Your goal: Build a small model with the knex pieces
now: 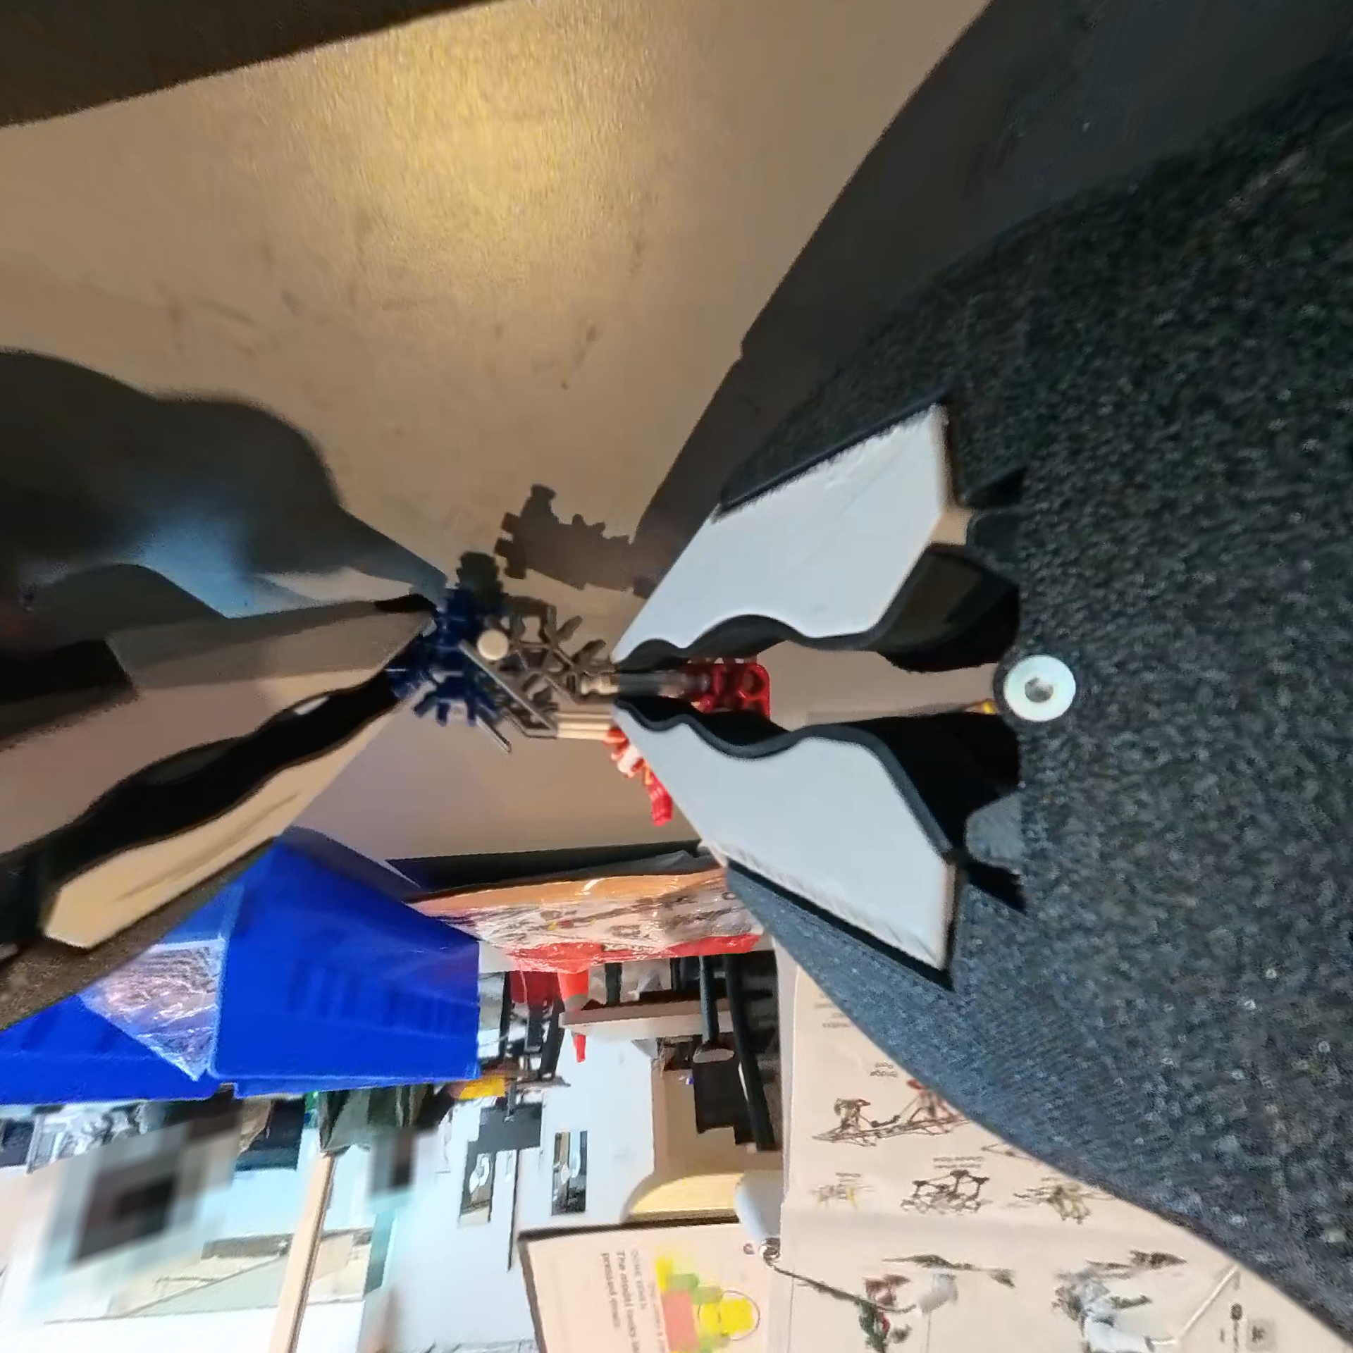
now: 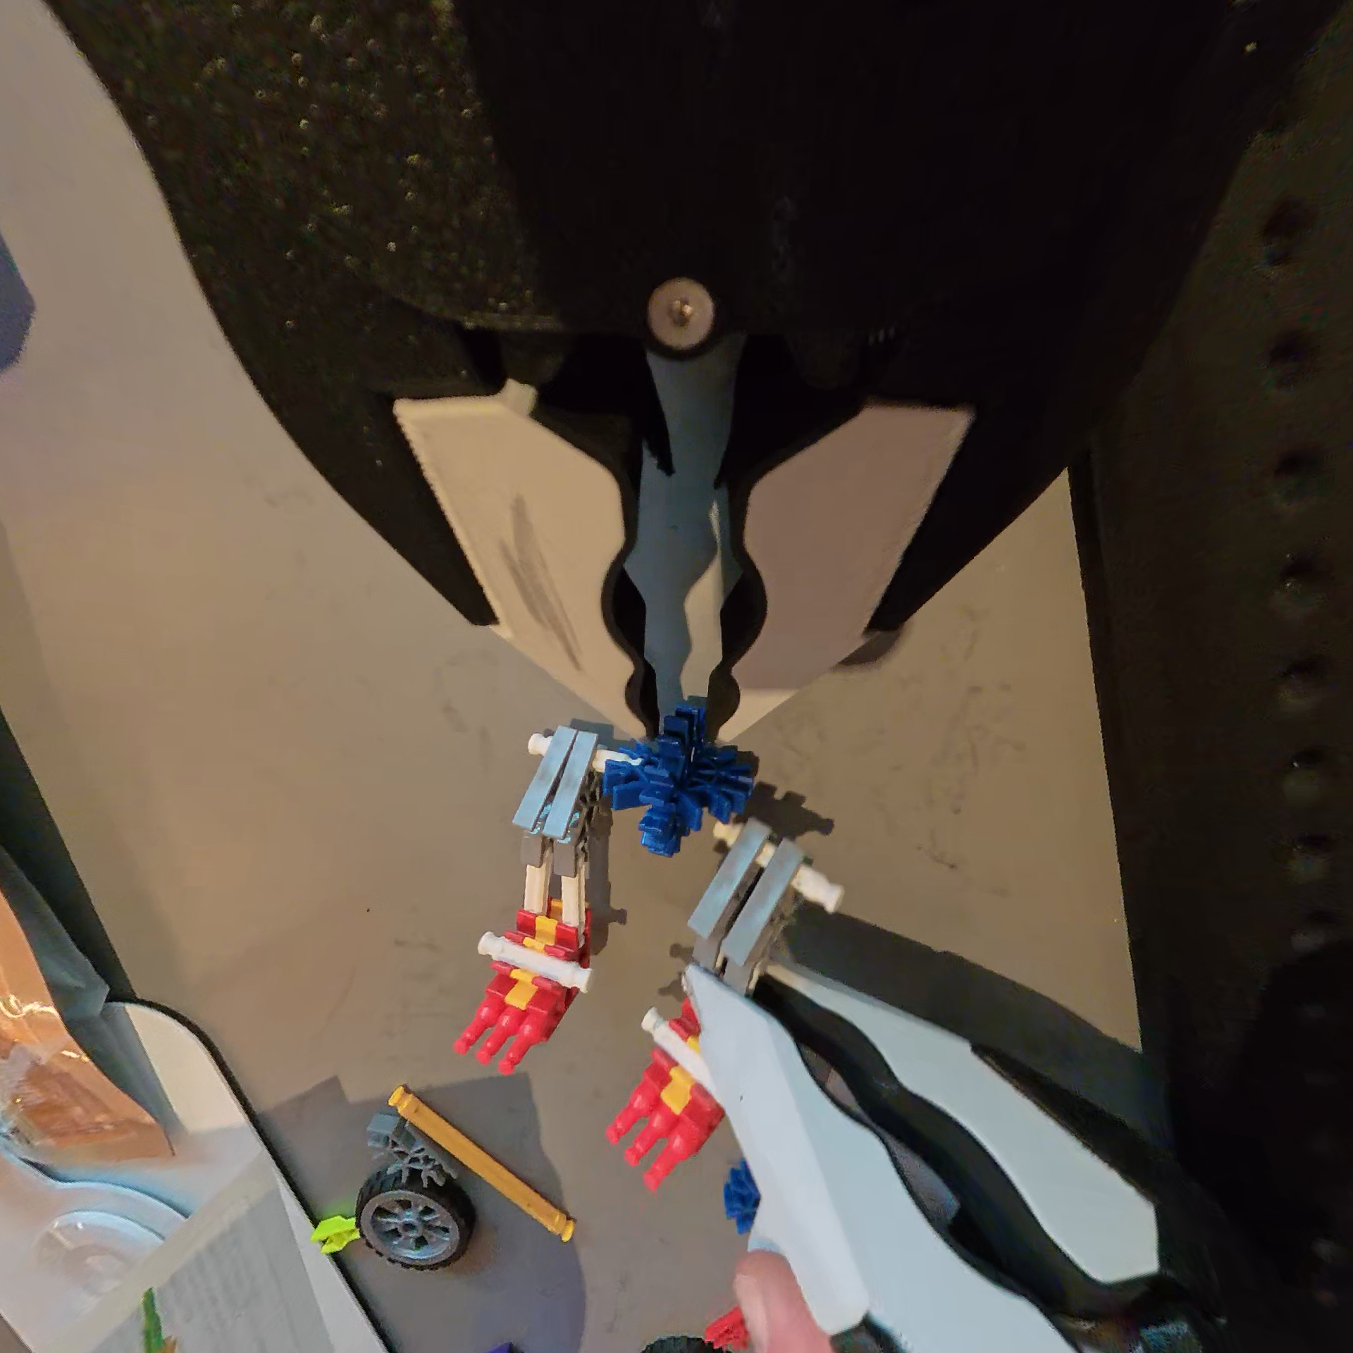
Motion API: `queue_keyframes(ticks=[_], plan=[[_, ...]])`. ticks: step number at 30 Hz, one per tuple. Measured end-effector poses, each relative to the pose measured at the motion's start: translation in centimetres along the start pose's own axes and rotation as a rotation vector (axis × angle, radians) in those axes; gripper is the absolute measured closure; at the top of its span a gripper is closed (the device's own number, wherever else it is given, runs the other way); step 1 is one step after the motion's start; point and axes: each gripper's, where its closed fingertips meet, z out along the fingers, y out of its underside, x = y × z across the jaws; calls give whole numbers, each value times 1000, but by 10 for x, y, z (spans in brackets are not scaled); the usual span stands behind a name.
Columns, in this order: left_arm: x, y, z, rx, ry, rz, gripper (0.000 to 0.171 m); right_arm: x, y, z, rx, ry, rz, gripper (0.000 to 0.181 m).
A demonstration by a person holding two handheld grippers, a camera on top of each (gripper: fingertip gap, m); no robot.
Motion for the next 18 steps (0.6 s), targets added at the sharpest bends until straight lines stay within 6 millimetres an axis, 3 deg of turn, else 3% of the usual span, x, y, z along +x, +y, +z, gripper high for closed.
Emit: queue_keyframes(ticks=[18], plan=[[4, 0, 3, 38, -63, 34, 166, 1, -2, 3, -1, 6, 17, 172]])
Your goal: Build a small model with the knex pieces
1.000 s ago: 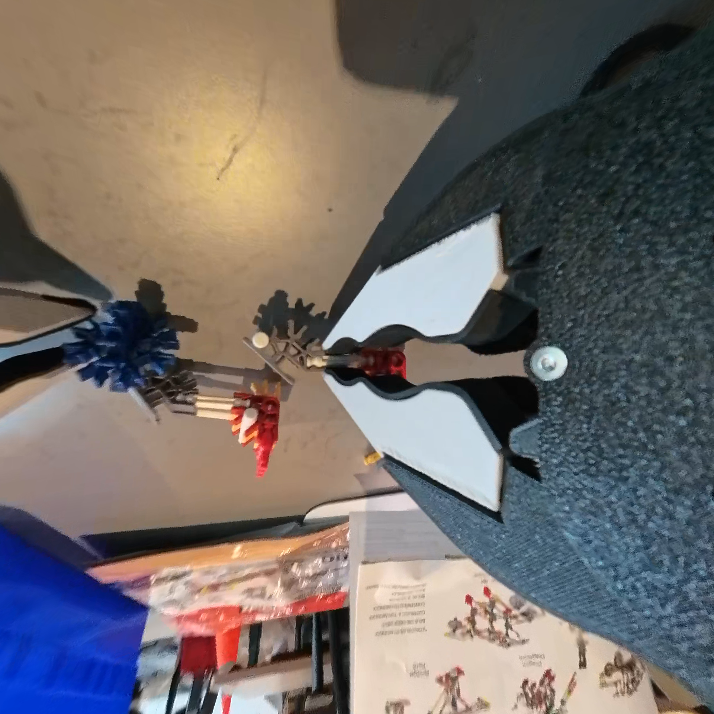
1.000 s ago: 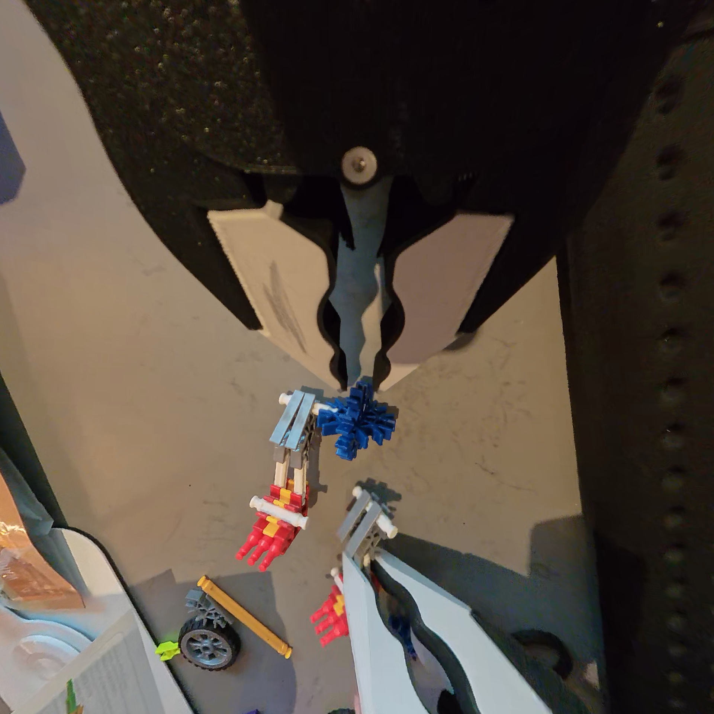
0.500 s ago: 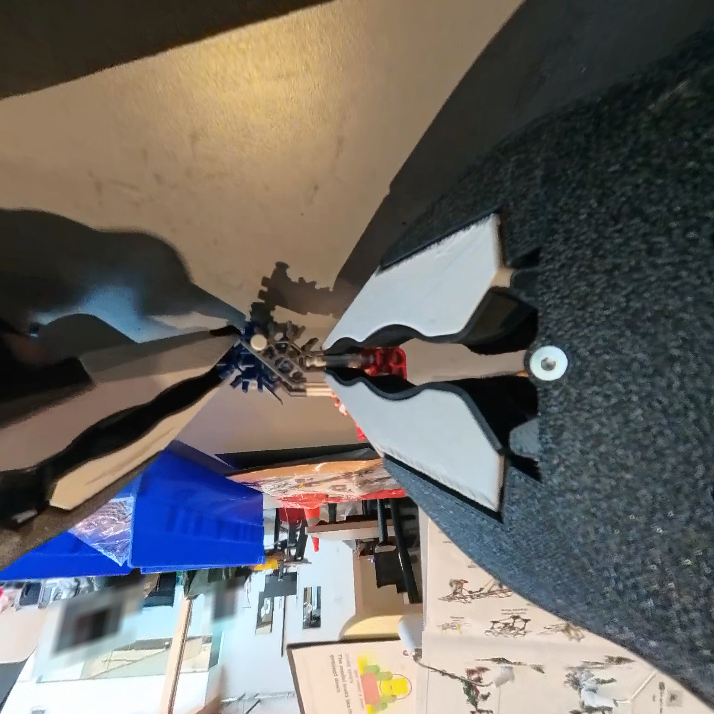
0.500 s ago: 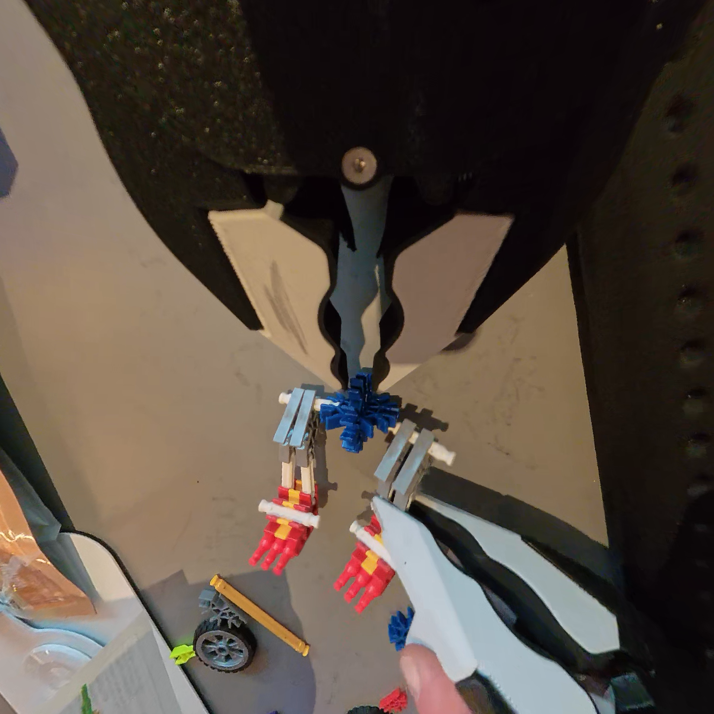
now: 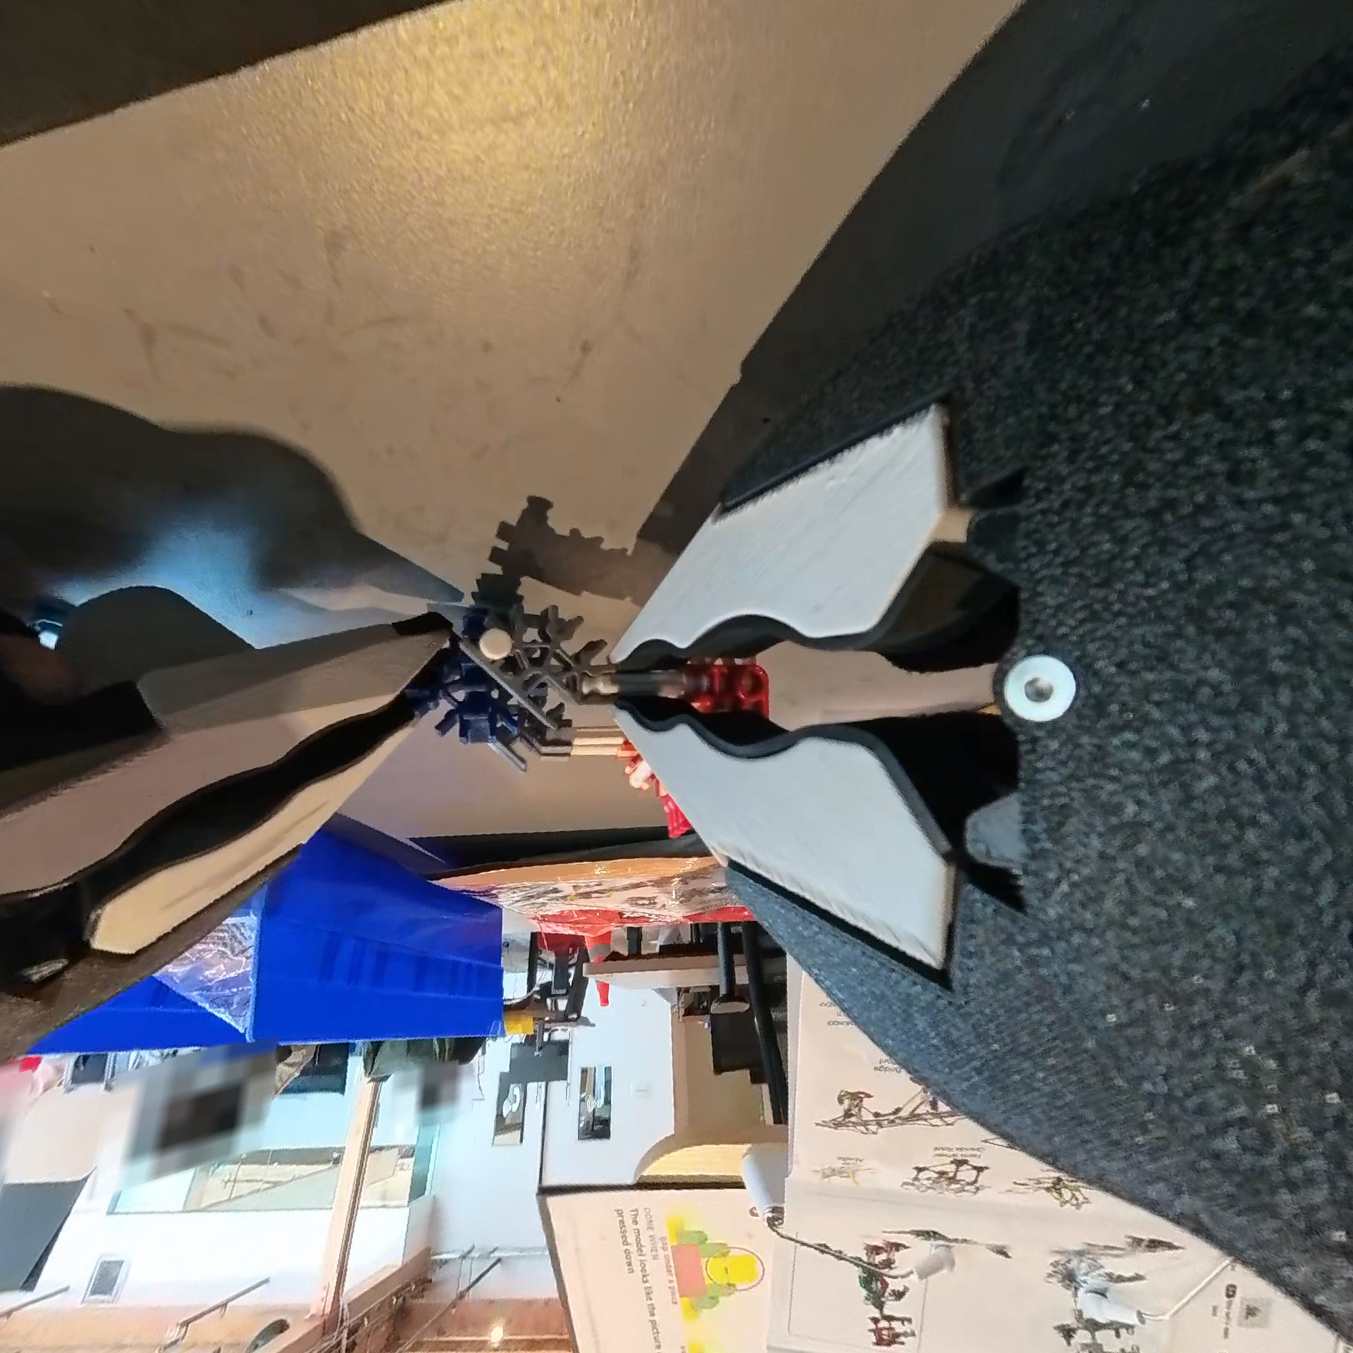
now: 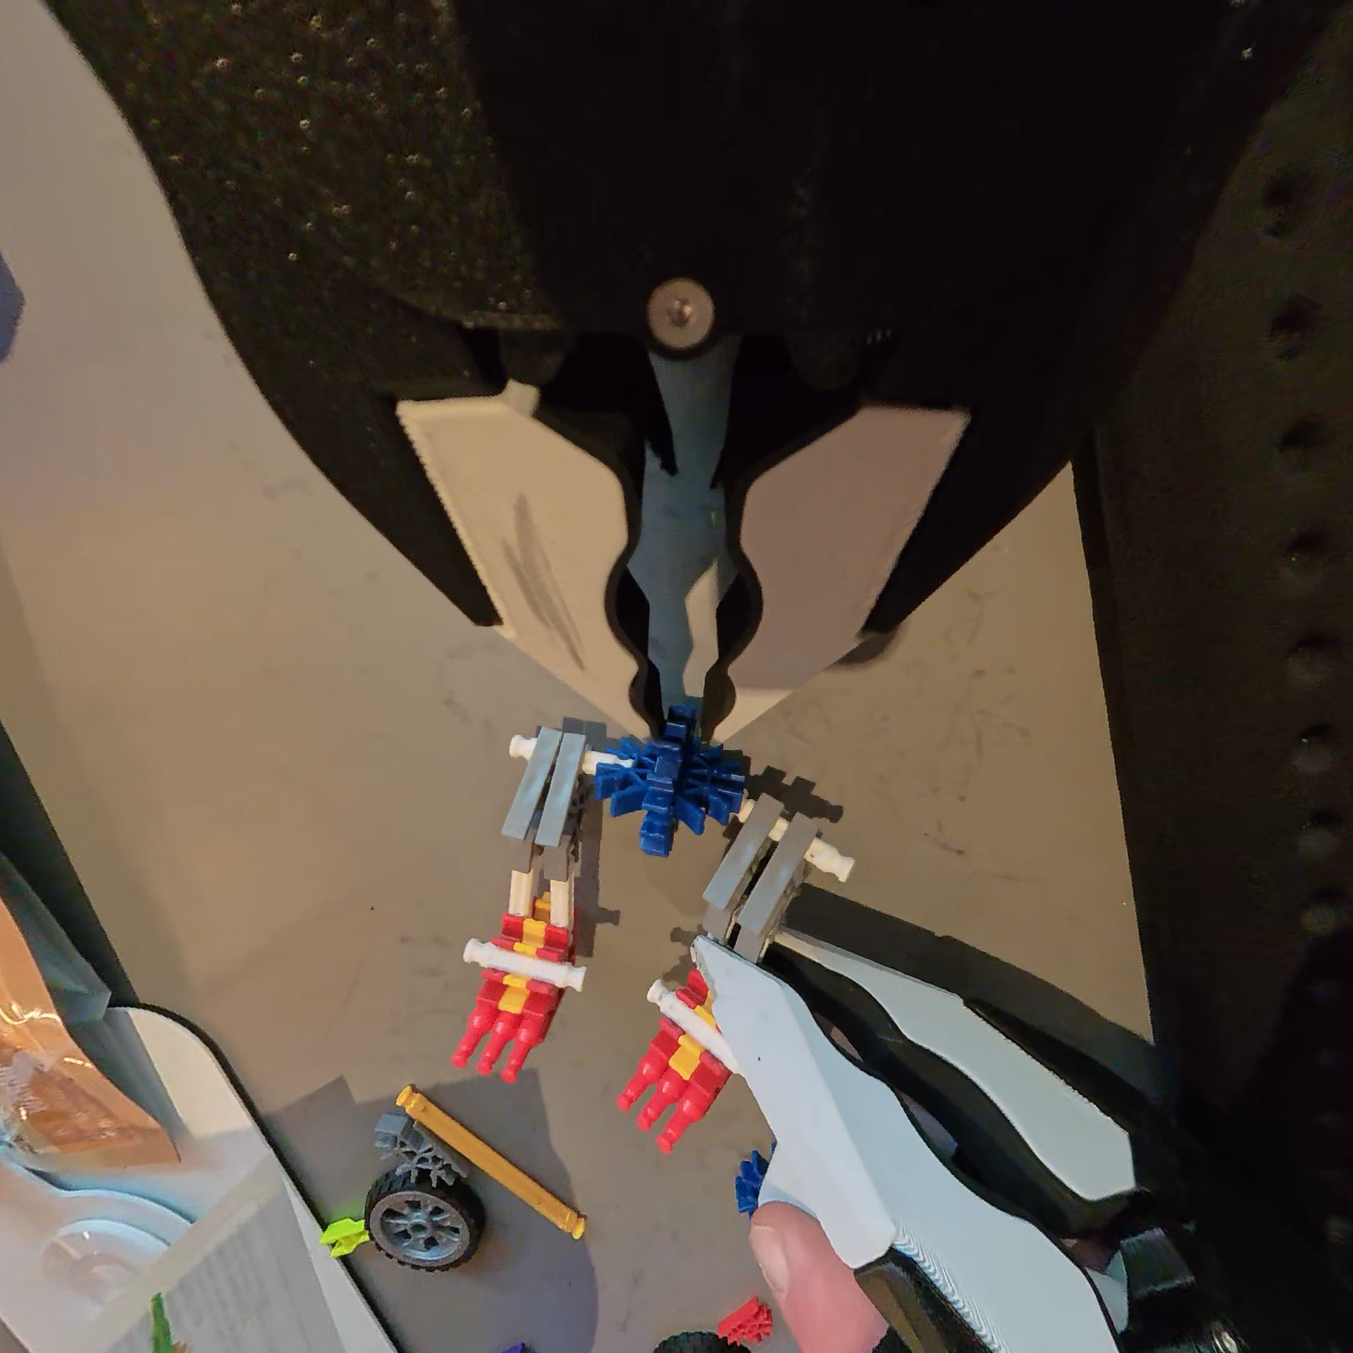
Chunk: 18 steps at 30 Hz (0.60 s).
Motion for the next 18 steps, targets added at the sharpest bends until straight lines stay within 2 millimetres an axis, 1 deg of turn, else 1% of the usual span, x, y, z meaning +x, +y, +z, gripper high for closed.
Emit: queue_keyframes(ticks=[2, 5, 12, 18], plan=[[-2, 4, 1, -19, -14, -14, 166, 0, 1, 0, -4, 0, 5, 172], [-1, 4, 1, -8, -16, -18, 166, 1, 0, 1, -5, 7, 8, 172], [-2, 1, 4, -6, -31, -24, 166, 5, 0, 2, -5, 34, 26, 169], [0, 0, 5, -2, -30, -31, 166, 7, -1, 2, -7, 37, 42, 170]])
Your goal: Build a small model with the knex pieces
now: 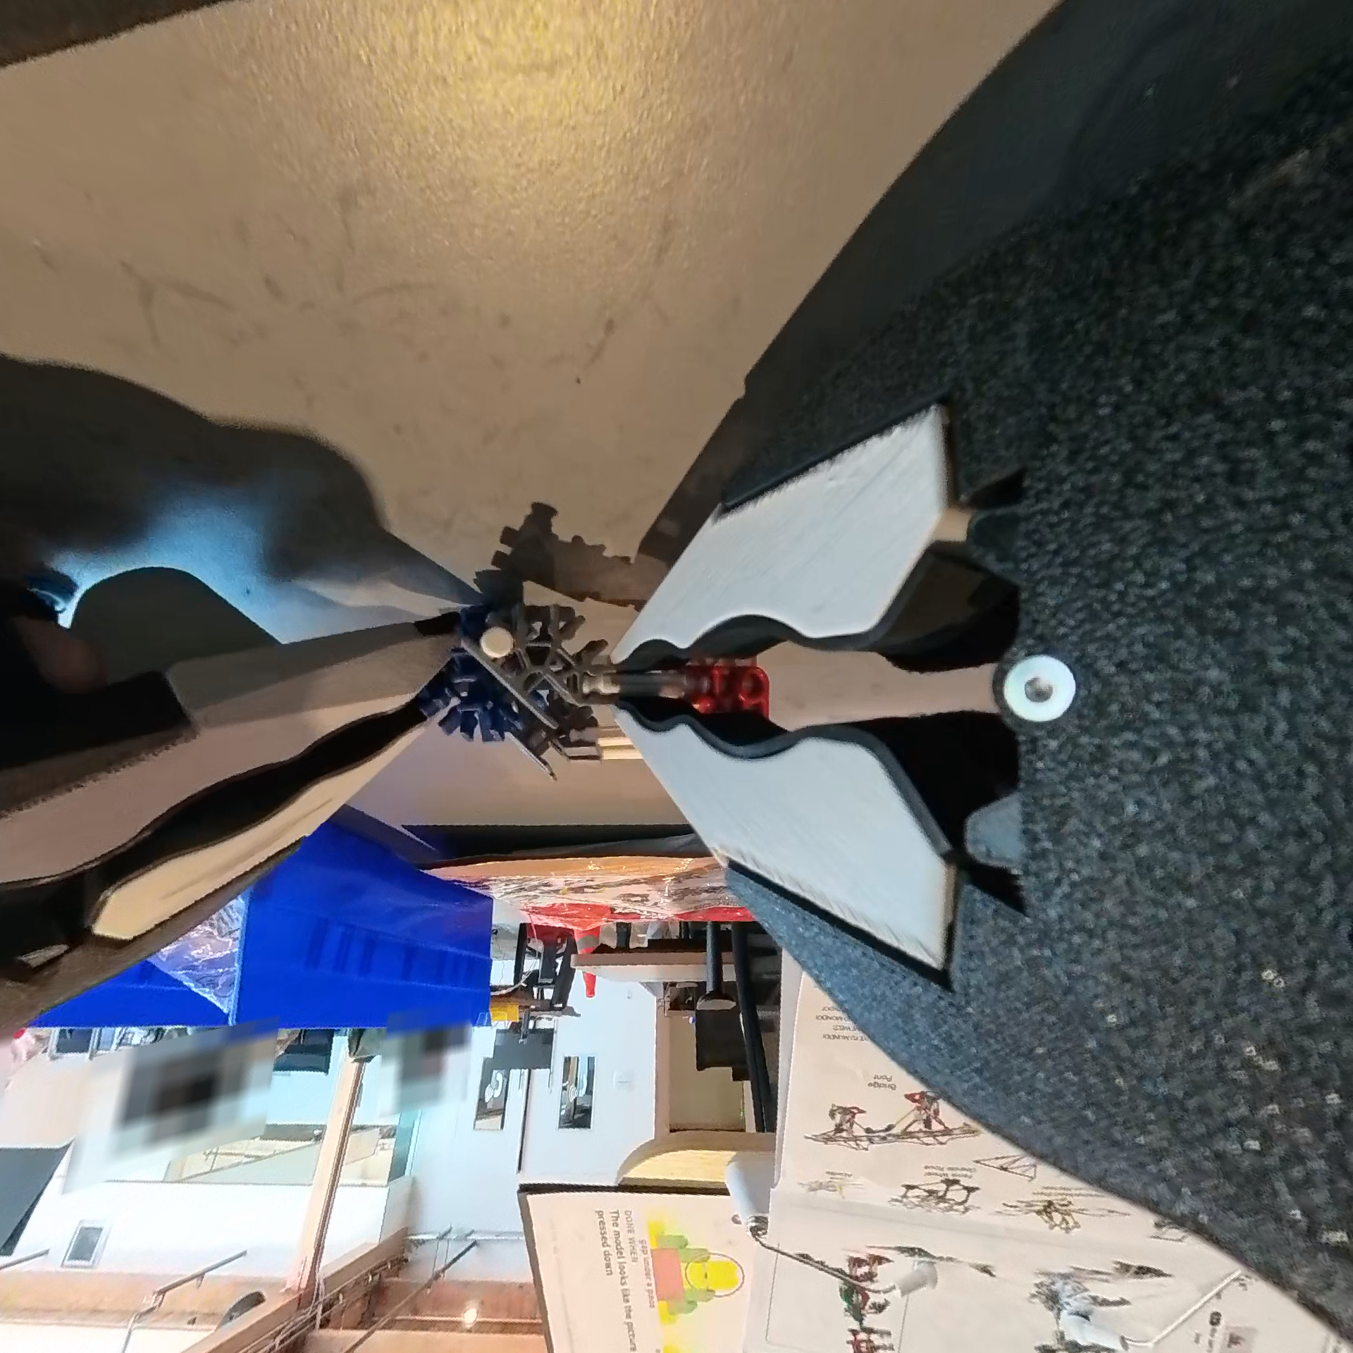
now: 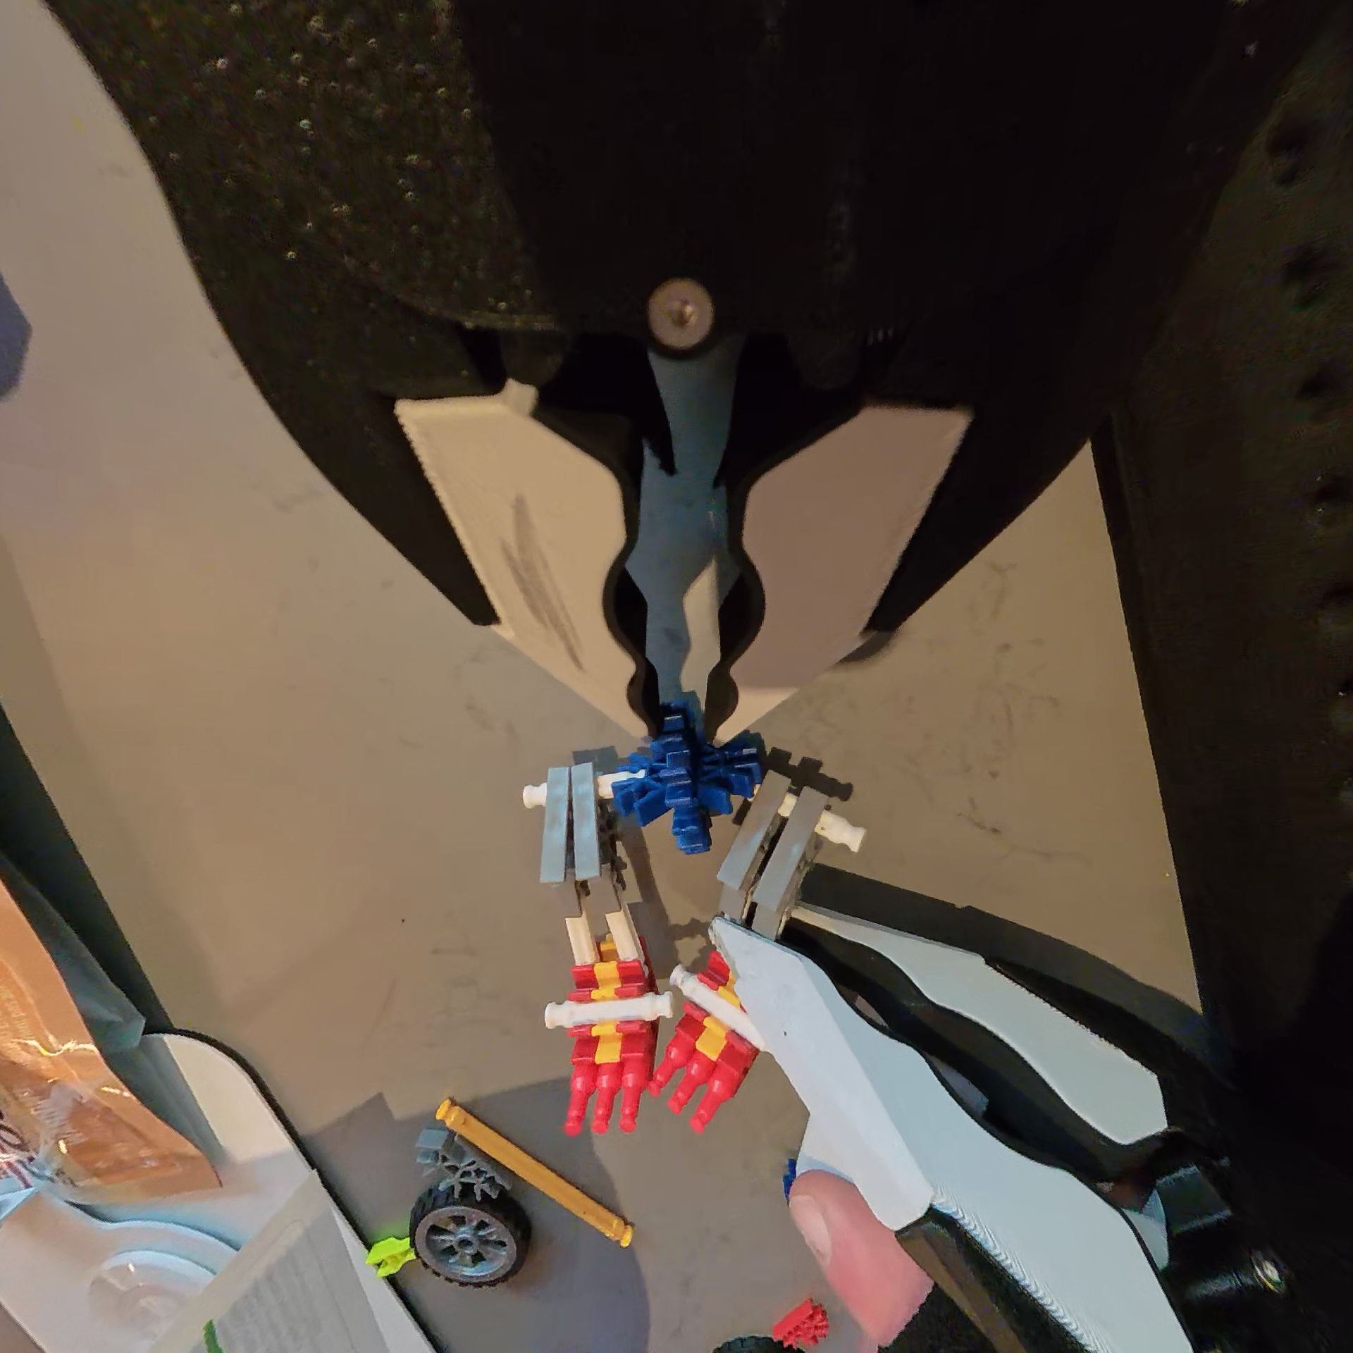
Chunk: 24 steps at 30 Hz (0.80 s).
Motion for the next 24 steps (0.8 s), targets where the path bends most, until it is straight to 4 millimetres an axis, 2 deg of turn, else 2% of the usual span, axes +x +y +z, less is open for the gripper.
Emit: queue_keyframes(ticks=[15, 24], plan=[[-2, 0, 0, 19, -17, -5, 166, 0, -5, -6, 51, -40, 40, 161], [1, 0, 1, 23, -11, 14, 166, 1, -2, -3, 24, -18, 12, 164]])
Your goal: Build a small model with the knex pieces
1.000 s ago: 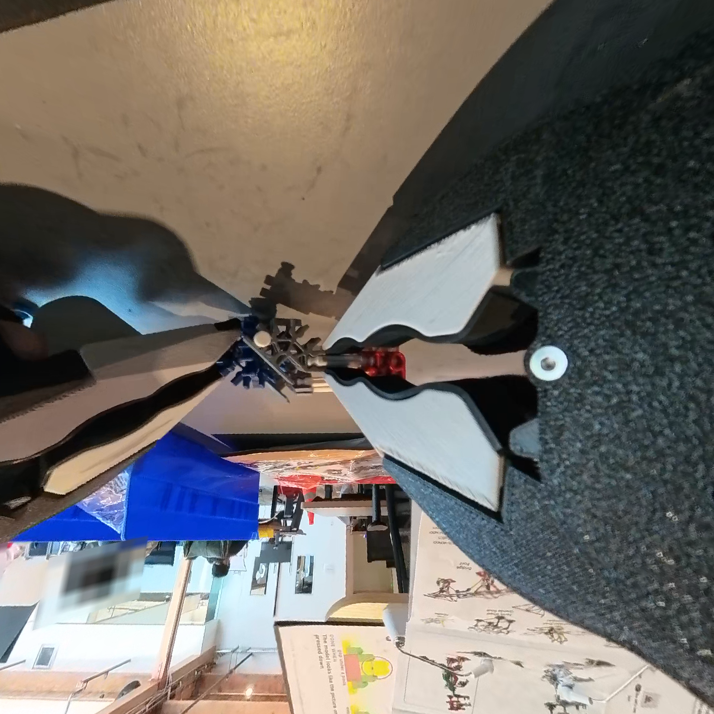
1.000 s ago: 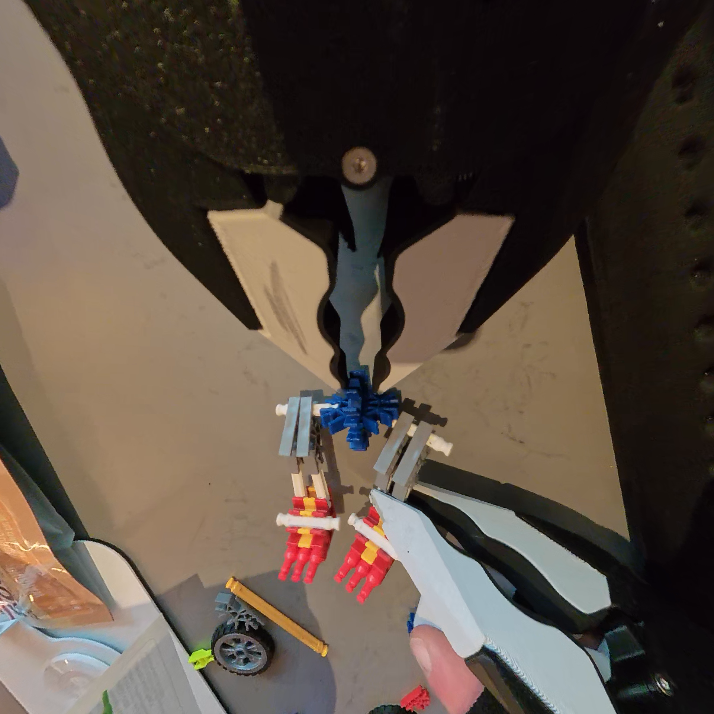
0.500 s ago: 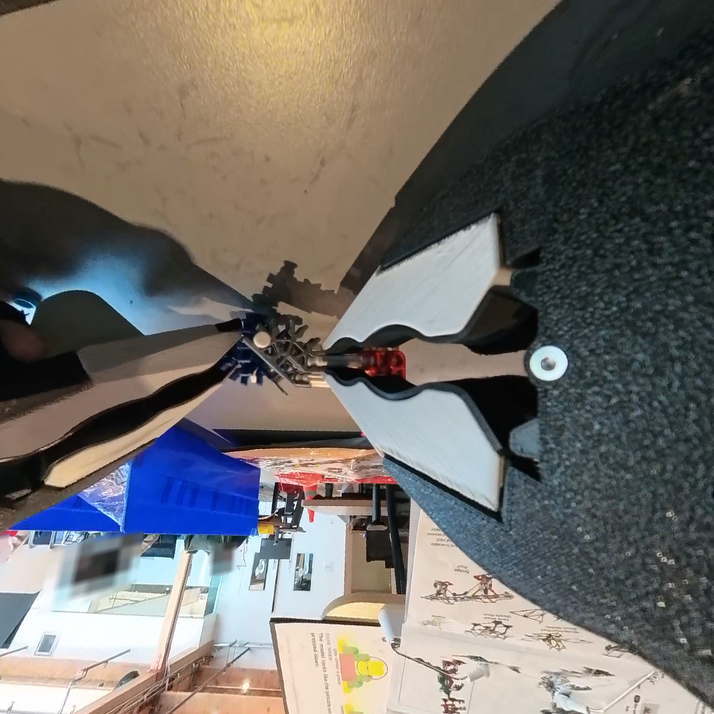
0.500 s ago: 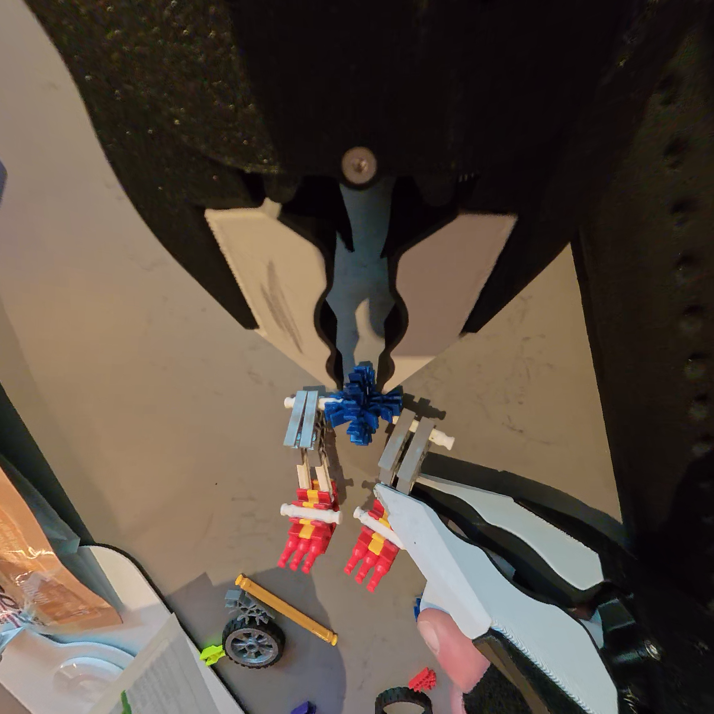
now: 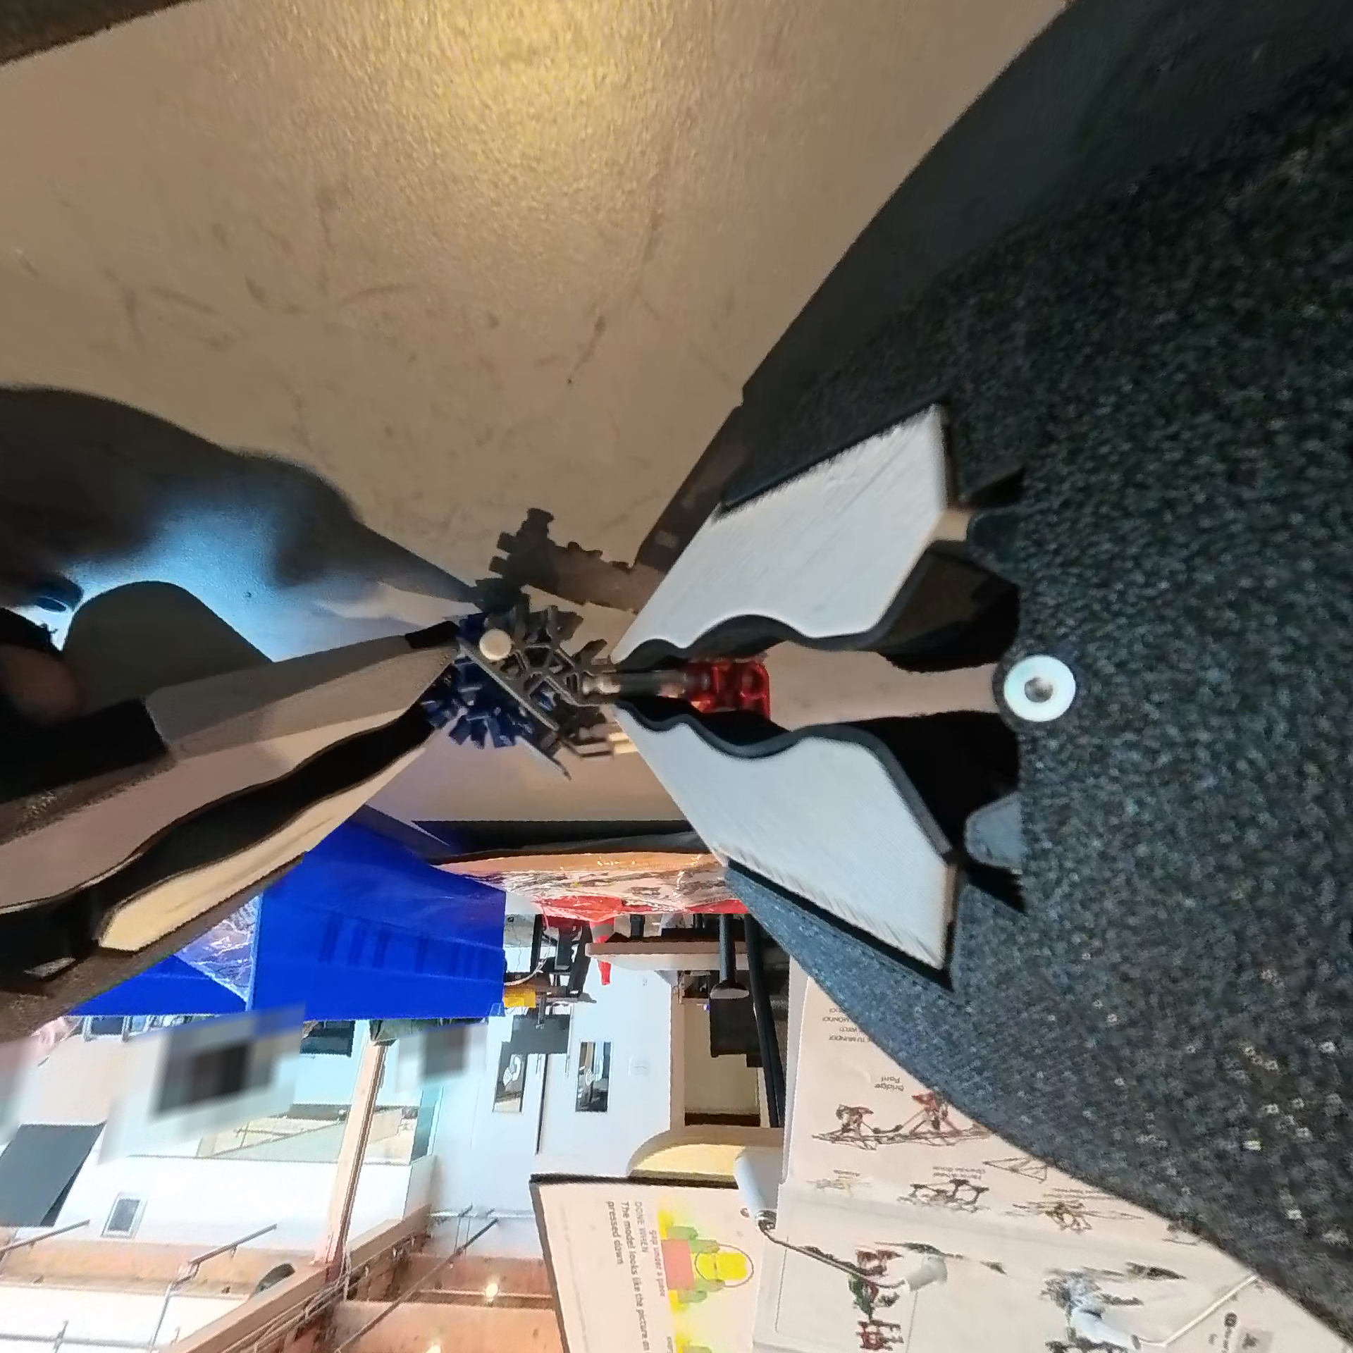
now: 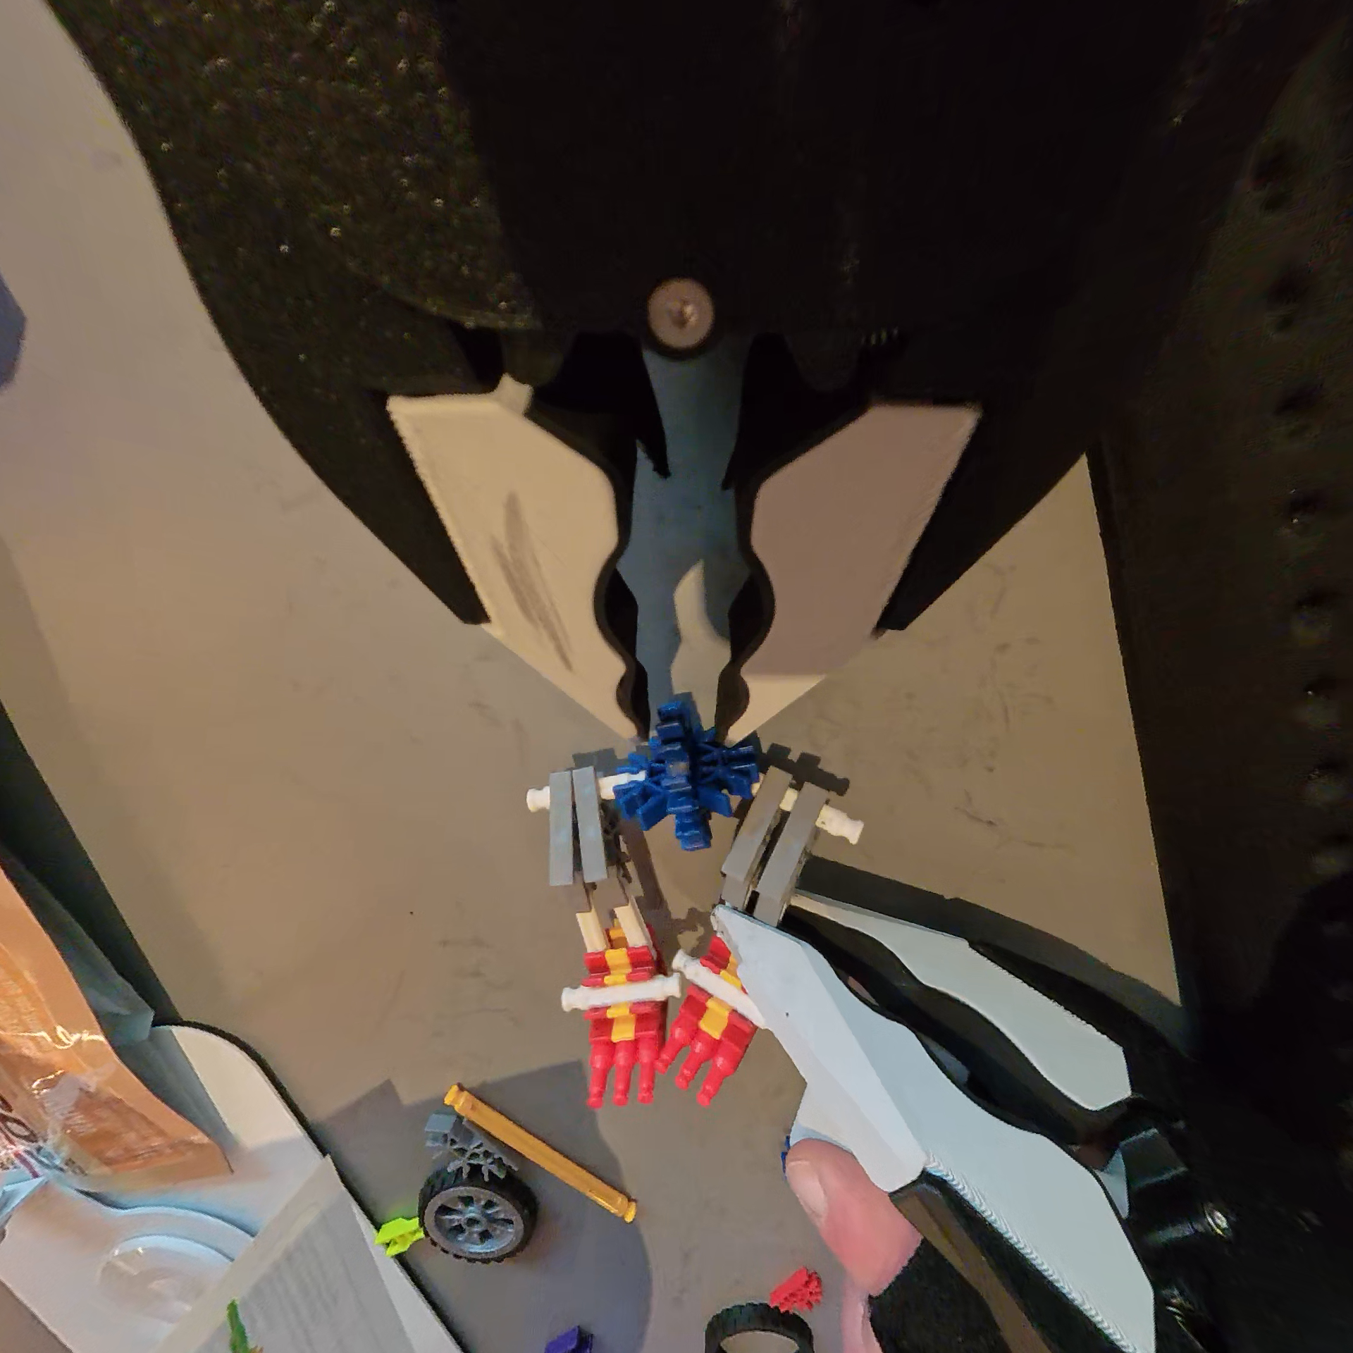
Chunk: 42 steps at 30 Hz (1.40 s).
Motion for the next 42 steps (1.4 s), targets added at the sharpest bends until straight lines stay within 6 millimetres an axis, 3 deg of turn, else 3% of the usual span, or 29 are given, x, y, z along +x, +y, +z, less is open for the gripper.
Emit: queue_keyframes(ticks=[23, 26, 32, 38, 42], plan=[[3, 5, 1, -53, 0, 9, 166, -3, 1, 1, -7, -19, -2, 166], [12, 5, 0, -62, 25, 17, 161, -4, 0, 1, -2, -21, 0, 165], [10, 3, -5, -52, 46, -11, 151, -5, 0, 0, 0, -28, 1, 163], [13, -10, -14, -2, 262, -117, 133, -6, 1, 1, -5, -37, 3, 162], [15, -17, -7, -12, 403, -271, 132, -5, -1, -1, 8, -41, 10, 162]])
